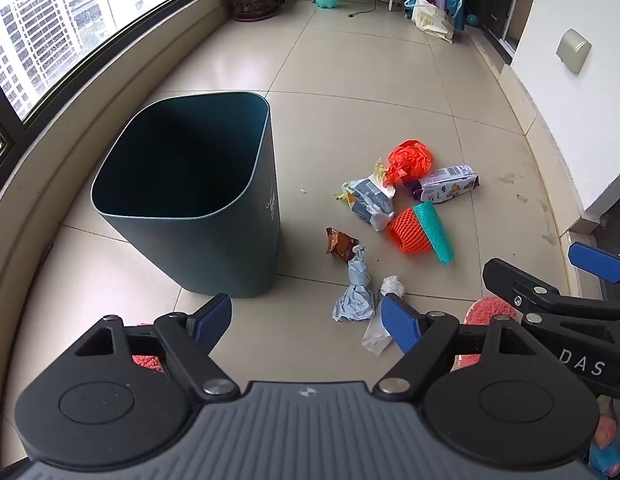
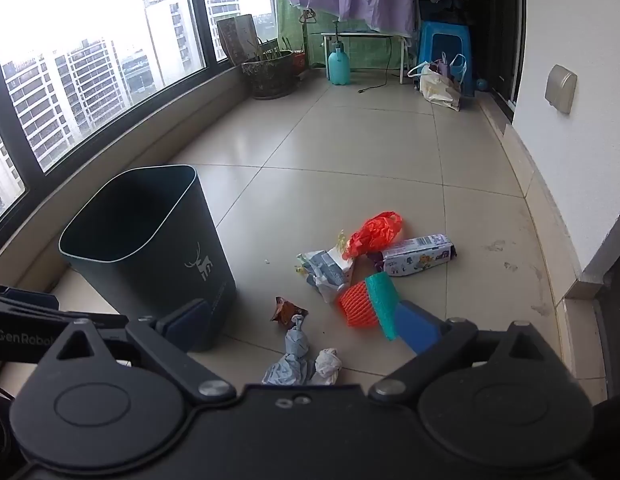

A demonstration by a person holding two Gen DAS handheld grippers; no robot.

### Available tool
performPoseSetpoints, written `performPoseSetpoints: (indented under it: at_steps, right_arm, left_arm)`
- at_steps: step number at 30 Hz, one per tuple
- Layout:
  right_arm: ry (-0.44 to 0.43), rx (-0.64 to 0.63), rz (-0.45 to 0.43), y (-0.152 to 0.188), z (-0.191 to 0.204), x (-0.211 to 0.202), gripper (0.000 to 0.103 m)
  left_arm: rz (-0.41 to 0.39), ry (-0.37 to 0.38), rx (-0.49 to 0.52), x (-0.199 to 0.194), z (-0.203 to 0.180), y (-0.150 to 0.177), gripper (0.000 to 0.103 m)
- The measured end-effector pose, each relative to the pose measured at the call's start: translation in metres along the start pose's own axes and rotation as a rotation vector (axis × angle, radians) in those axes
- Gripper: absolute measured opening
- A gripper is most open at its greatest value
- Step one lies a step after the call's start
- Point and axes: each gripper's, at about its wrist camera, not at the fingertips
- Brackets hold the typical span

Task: Collect trash

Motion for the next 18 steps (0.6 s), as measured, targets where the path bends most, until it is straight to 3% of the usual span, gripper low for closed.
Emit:
performPoseSetpoints:
  at_steps: [18]
  right_arm:
    - [-0.004,0.001,-0.002,-0.002,0.002,-0.001,0.099]
  left_arm:
    - [-0.023,-0.007,-0.009,-0.008,0.006,-0.003,0.082]
Point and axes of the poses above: each gripper's, at about its wrist camera, not at the fingertips, and x roughly the way its jaws point, z to its left, y to its underside, and after that the axes turned 5 degrees about y, right-handed
